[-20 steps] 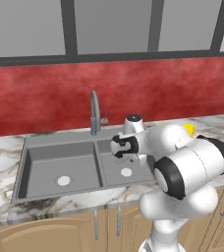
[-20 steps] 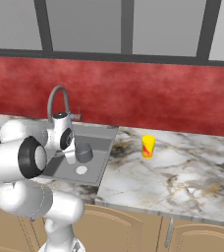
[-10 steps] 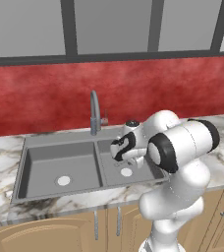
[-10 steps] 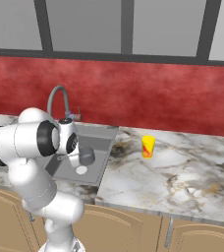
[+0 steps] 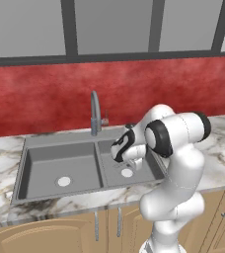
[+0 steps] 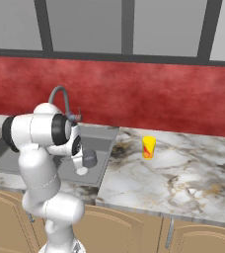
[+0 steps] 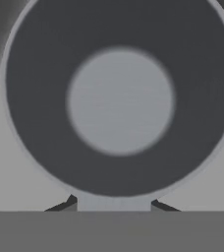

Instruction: Move any existing items from the left basin to the right basin for drying. Then move the cup from the counter to the left basin of the sink for washing.

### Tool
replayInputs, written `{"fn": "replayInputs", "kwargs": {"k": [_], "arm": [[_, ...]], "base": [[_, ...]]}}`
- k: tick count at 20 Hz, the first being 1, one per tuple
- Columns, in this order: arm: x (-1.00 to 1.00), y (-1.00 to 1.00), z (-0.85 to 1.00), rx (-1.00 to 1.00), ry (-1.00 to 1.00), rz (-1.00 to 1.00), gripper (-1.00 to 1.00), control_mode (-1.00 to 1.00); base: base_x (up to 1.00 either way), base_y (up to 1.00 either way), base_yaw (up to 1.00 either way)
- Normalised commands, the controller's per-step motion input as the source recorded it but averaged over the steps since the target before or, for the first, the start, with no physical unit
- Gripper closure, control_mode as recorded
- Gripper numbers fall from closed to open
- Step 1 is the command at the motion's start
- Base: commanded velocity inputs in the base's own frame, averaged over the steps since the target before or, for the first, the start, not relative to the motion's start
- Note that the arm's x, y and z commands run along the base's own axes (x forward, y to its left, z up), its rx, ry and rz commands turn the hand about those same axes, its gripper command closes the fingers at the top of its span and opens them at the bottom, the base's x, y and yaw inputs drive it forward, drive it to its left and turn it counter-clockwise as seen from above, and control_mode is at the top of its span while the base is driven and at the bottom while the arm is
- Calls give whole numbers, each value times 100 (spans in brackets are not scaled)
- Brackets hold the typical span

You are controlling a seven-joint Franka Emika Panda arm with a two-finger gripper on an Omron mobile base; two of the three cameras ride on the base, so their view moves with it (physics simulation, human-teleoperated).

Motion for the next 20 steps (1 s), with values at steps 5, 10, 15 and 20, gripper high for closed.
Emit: {"fn": "replayInputs", "kwargs": {"k": [5,10,15,20], "arm": [[24,0,-27,0,6,0,100,-100],[19,0,-34,0,4,0,100,-100],[11,0,-31,0,0,0,100,-100],[2,0,-26,0,0,0,100,-100]], "base": [[0,0,0],[0,0,0],[0,0,0],[0,0,0]]}}
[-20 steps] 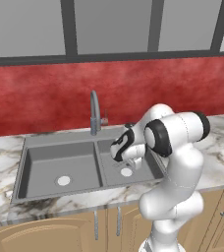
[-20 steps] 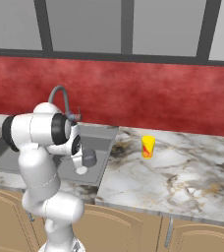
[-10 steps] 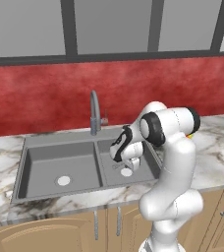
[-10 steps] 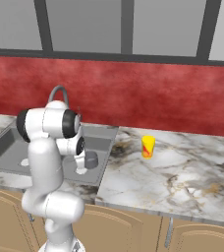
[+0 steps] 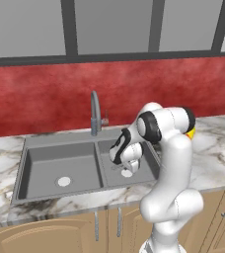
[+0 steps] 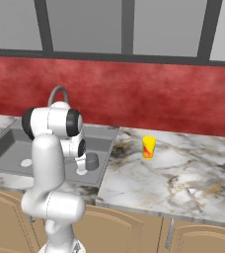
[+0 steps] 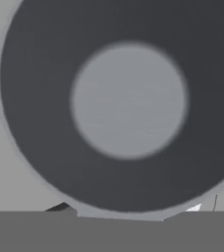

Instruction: Move any existing items from the left basin to the right basin for drying. Then move the cup from the counter to the left basin of the sink for washing.

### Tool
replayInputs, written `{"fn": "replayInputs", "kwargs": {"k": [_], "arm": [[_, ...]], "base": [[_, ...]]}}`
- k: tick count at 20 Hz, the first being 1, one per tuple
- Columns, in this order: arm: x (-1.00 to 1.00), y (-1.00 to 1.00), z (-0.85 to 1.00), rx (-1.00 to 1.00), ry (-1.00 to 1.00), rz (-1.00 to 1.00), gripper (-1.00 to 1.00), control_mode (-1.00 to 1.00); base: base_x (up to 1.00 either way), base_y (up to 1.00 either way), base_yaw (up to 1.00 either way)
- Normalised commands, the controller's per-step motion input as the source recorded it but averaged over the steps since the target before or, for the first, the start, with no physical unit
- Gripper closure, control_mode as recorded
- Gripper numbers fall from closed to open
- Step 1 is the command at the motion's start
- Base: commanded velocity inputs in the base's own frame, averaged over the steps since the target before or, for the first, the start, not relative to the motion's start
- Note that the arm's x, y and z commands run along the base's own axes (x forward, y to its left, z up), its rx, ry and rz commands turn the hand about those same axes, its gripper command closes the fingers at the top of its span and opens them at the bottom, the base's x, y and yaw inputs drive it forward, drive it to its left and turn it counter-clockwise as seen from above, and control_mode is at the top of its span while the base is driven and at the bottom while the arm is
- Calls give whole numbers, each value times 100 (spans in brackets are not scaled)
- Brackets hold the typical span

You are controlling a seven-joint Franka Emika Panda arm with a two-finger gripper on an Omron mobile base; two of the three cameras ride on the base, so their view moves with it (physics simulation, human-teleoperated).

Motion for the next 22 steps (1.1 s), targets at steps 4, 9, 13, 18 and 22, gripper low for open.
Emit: {"fn": "replayInputs", "kwargs": {"k": [4,9,13,18,22], "arm": [[0,0,-24,0,0,0,100,-100],[-2,0,-3,0,-1,0,-100,-100],[-1,0,11,2,0,0,-100,-100],[-3,0,23,0,1,0,-100,-100],[-4,0,27,1,2,0,-100,-100]], "base": [[0,0,0],[0,0,0],[0,0,0],[0,0,0],[0,0,0]]}}
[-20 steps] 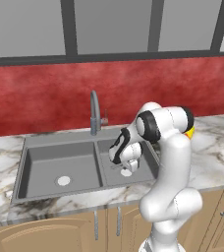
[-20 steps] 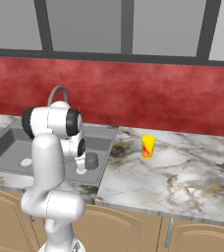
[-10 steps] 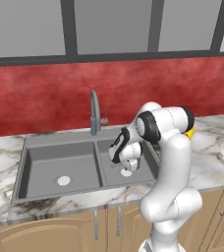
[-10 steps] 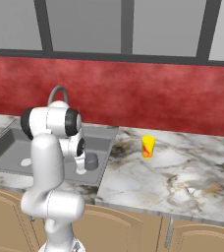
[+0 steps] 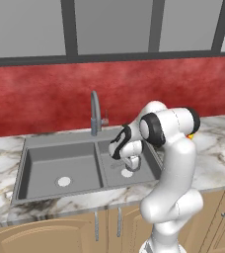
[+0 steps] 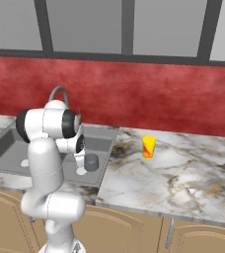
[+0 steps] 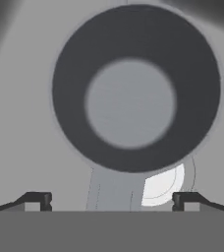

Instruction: Move any existing items from the left basin to the right basin for drying. Then move the cup from the counter to the left basin of the sink for washing.

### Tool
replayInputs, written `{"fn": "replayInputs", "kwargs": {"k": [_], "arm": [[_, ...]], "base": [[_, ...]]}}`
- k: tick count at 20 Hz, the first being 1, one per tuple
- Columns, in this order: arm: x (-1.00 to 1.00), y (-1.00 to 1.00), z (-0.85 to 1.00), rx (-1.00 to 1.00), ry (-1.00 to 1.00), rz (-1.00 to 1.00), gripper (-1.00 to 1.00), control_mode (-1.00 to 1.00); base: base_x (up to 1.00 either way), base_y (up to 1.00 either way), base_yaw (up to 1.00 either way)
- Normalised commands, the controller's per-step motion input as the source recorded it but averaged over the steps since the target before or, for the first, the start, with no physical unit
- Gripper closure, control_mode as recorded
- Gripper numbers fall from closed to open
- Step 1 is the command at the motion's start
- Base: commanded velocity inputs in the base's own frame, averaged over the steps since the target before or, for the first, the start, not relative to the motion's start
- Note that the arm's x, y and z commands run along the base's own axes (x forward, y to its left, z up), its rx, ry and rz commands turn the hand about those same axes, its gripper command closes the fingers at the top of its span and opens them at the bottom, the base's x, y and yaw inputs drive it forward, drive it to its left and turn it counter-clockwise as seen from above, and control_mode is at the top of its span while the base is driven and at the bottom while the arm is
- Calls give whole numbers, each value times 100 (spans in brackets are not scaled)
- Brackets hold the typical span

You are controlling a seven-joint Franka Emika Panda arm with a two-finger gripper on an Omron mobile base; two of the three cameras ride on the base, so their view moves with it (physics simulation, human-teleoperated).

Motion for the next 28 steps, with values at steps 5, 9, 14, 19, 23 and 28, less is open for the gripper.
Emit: {"fn": "replayInputs", "kwargs": {"k": [5,9,14,19,23,28], "arm": [[-13,0,28,1,1,0,-100,-100],[-27,-1,24,0,0,0,-100,-100],[-27,-10,26,0,0,0,-100,-100],[-19,-27,32,0,0,0,-100,-100],[-4,-35,41,0,0,-1,-100,-100],[-7,-36,41,0,0,-1,-100,-100]], "base": [[0,0,0],[0,0,0],[0,0,0],[0,0,0],[0,0,0],[0,0,0]]}}
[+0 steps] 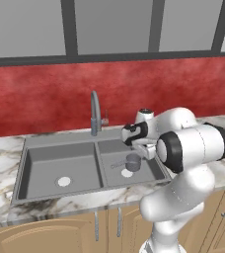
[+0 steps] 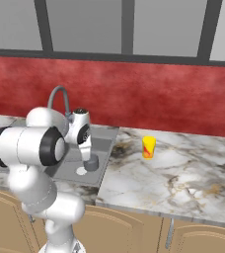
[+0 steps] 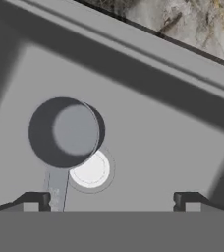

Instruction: Move any existing items from the left basin to the right basin for drying. Then move the cup from the counter to the left basin of the sink for washing.

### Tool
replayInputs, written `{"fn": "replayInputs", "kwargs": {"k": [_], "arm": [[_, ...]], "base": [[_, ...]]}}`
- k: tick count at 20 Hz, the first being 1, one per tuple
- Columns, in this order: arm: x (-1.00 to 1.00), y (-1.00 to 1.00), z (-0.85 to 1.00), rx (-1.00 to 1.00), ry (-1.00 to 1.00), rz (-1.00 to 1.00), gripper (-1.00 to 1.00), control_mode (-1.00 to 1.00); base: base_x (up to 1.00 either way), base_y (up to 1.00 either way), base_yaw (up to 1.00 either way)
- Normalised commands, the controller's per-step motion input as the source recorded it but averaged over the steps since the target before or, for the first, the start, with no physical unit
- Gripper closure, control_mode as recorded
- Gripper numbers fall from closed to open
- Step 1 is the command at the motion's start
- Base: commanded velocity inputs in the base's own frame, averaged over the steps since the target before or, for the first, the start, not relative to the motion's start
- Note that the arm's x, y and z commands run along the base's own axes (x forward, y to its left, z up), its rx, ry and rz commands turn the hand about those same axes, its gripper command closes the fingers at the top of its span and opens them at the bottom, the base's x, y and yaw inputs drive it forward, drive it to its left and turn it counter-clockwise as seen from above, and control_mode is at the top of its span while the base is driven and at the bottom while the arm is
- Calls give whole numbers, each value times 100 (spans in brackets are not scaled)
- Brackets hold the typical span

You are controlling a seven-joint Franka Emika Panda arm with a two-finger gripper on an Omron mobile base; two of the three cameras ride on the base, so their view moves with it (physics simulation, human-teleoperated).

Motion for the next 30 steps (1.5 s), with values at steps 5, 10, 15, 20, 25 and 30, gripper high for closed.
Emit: {"fn": "replayInputs", "kwargs": {"k": [5,10,15,20,25,30], "arm": [[-12,-37,31,0,1,-4,-100,-100],[-12,-37,24,0,3,-6,-100,-100],[-10,-40,28,0,3,-8,-100,-100],[-7,-45,28,0,5,-7,-100,-100],[-3,-49,25,0,2,-7,-100,-100],[-8,-50,19,0,0,-6,-100,-100]], "base": [[0,0,0],[0,0,0],[0,0,0],[0,0,0],[0,0,0],[0,0,0]]}}
